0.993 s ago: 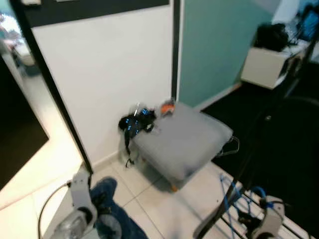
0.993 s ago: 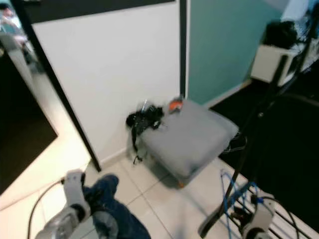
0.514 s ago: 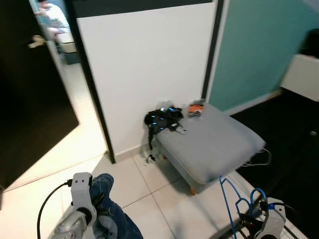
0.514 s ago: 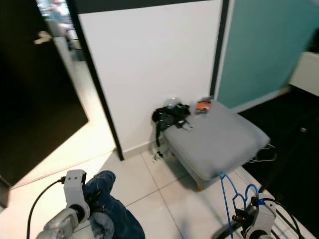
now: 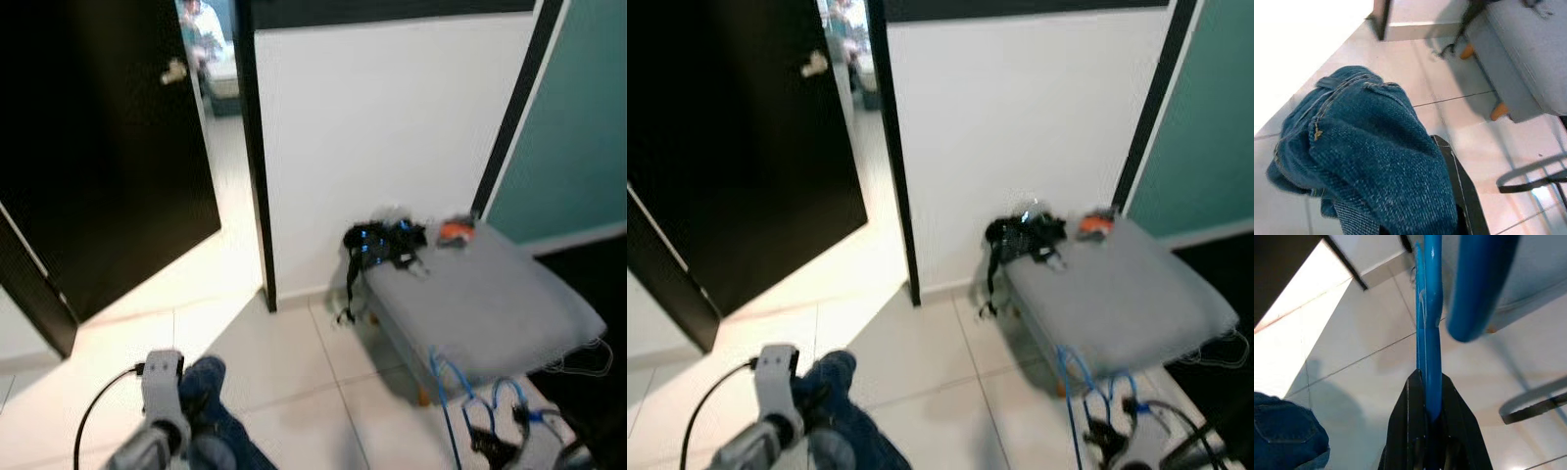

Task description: Hang hanger

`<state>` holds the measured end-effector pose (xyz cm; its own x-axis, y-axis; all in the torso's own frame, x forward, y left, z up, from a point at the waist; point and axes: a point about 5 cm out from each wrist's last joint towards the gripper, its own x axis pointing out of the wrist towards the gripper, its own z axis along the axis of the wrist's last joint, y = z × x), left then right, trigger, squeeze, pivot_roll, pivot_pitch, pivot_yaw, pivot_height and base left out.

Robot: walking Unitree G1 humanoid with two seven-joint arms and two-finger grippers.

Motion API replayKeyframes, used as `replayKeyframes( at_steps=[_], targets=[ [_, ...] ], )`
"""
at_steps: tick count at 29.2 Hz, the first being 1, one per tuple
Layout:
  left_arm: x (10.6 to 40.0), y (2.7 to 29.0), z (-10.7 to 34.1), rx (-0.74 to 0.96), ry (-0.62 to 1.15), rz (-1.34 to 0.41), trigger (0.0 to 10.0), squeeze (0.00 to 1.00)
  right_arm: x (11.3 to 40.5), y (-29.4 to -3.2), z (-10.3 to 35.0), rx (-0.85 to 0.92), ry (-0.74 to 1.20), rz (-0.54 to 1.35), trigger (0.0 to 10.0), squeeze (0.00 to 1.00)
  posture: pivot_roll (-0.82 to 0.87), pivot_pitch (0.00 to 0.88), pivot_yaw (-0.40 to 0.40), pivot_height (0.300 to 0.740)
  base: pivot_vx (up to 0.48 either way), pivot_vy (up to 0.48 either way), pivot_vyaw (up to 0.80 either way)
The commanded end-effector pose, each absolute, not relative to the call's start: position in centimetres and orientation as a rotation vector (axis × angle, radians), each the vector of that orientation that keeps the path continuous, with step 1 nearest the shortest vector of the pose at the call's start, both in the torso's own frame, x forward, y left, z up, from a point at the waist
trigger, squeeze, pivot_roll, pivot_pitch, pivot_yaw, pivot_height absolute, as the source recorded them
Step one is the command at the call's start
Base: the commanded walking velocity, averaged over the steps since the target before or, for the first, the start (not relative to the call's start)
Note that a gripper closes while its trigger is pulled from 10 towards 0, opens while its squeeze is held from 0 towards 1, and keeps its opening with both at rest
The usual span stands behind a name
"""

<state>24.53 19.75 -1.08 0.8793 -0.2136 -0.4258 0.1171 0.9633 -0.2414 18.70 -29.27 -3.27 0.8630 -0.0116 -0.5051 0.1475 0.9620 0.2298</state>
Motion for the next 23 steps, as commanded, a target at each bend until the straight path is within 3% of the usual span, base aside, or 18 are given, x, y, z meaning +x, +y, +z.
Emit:
replayKeyframes(
  at_steps=[1,23],
  targets=[
    [24.94,19.62,-0.51,-0.192,0.426,-0.184,10.0,0.0,18.45,-29.33,-3.39,0.273,0.523,-0.082,10.0,0.0,0.18,0.0,0.016,0.74,0.0,0.0,0.77],
    [24.24,20.43,-0.99,-0.214,0.431,-0.164,10.0,0.0,17.72,-28.45,-3.55,0.263,0.5,-0.018,10.0,0.0,0.18,0.0,0.023,0.74,0.0,0.0,0.78]
  ],
)
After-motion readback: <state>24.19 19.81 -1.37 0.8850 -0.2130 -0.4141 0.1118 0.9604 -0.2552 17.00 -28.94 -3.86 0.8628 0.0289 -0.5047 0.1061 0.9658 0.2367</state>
